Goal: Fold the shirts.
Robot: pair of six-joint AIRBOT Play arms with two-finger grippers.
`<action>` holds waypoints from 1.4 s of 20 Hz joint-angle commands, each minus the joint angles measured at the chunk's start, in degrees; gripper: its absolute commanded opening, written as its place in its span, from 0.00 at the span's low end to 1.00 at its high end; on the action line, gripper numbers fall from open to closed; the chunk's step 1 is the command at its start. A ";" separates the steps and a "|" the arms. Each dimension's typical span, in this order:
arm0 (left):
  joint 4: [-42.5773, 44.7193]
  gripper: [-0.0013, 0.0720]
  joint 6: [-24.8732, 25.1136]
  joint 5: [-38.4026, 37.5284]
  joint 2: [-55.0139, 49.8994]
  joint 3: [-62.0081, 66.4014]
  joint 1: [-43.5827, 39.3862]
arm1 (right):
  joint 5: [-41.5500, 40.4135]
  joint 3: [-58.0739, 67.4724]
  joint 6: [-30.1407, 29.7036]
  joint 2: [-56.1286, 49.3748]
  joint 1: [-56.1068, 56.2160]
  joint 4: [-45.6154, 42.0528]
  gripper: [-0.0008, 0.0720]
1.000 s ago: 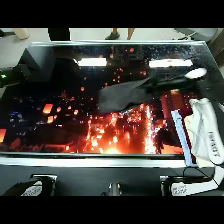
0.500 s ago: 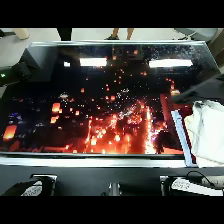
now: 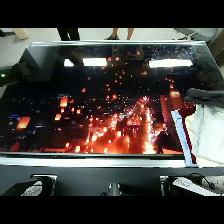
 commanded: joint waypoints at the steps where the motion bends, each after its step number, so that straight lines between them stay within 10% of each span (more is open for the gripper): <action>1: 0.00 0.05 0.24 0.07 0.00 0.00 0.00 | 11.26 -0.37 1.36 1.95 -2.36 -15.47 0.05; 12: 0.00 0.05 0.22 0.20 0.04 0.02 0.00 | 5.49 -36.28 -3.56 11.89 -2.14 -38.49 0.06; 13: 0.00 0.05 0.24 0.17 0.04 0.04 0.00 | 2.67 -36.37 -3.58 11.89 -2.14 -38.45 0.14; 15: 0.00 0.05 0.26 0.20 0.04 0.09 0.00 | -2.05 -35.34 -7.52 11.89 -2.14 -34.88 0.93; 20: 4.92 0.05 4.15 0.11 -0.44 4.85 -1.16 | -16.65 -15.37 -15.54 11.89 -0.50 -20.79 0.93; 26: 52.02 0.06 -16.87 -12.61 -13.27 23.12 -16.04 | -21.79 -2.67 -8.63 10.45 35.74 -32.74 0.88; 27: 51.41 0.16 -16.87 -14.95 -15.19 22.86 -17.20 | -17.38 -2.73 -4.83 8.39 42.86 -36.20 0.88; 28: 49.37 0.53 -17.09 -18.91 -17.49 22.32 -17.99 | -12.85 -2.97 -2.58 5.92 48.19 -36.76 0.88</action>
